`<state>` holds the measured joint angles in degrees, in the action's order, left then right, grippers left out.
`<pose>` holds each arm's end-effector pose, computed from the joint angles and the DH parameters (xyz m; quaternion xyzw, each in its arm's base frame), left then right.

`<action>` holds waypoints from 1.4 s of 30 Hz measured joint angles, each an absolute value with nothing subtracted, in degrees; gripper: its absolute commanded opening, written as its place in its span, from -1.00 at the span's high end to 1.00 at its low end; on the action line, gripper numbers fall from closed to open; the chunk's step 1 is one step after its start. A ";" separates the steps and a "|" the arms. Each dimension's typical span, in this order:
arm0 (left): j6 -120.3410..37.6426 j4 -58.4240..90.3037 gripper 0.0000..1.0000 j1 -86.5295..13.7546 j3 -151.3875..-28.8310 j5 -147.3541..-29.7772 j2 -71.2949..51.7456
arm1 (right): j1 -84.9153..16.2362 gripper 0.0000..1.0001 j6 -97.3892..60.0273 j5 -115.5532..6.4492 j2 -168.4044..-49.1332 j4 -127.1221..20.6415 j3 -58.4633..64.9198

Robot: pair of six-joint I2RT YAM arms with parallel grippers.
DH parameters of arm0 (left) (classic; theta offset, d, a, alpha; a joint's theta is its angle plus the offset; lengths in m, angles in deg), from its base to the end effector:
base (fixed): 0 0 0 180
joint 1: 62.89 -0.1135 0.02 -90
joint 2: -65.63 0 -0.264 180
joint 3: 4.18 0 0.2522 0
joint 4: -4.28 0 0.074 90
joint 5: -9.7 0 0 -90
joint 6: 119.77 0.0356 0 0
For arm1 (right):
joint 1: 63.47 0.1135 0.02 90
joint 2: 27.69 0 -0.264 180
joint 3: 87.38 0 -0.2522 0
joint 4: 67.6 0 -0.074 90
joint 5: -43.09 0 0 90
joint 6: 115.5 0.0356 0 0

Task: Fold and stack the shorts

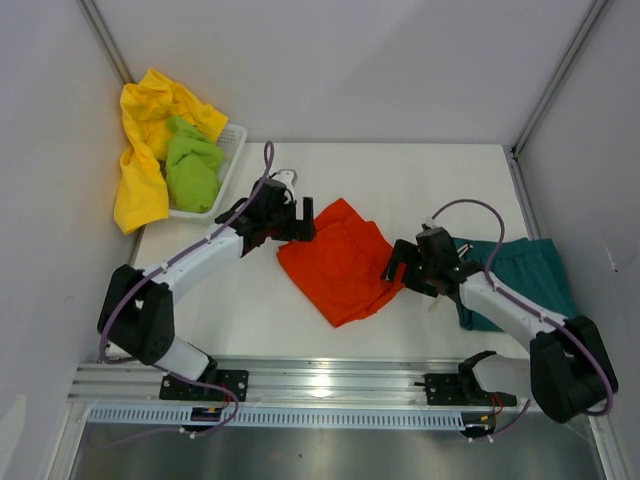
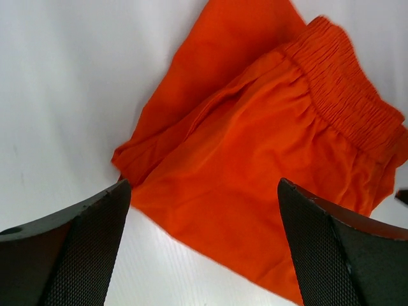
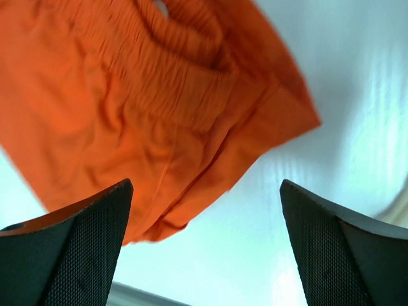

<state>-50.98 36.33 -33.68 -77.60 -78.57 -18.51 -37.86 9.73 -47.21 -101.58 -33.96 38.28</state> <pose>0.2810 -0.1559 0.2548 0.0579 0.9143 -0.1581 0.3683 0.2254 0.1083 0.1950 0.0787 0.9456 0.1620 0.2710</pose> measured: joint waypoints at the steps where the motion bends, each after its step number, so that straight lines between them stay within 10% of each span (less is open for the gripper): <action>1: -50.17 35.98 -0.96 -33.96 -78.93 -79.68 -19.88 | -37.97 -0.99 10.99 -48.91 -99.02 -35.05 40.69; 9: -45.50 31.47 -0.98 -39.80 -83.52 -91.90 -27.40 | -30.21 -0.99 25.35 -49.68 -86.28 -38.72 50.94; 20: -40.05 32.83 -0.98 -39.88 -88.79 -98.28 -36.45 | -23.76 -0.92 38.27 -46.79 -98.19 -47.46 50.81; 34: -38.39 32.79 -0.98 -39.86 -88.81 -100.16 -38.37 | -24.11 0.97 40.48 -43.25 -105.36 -50.85 49.24; 42: -38.24 32.74 -0.98 -39.86 -88.81 -100.10 -38.75 | -31.76 1.00 30.01 -44.85 -105.75 -46.72 46.85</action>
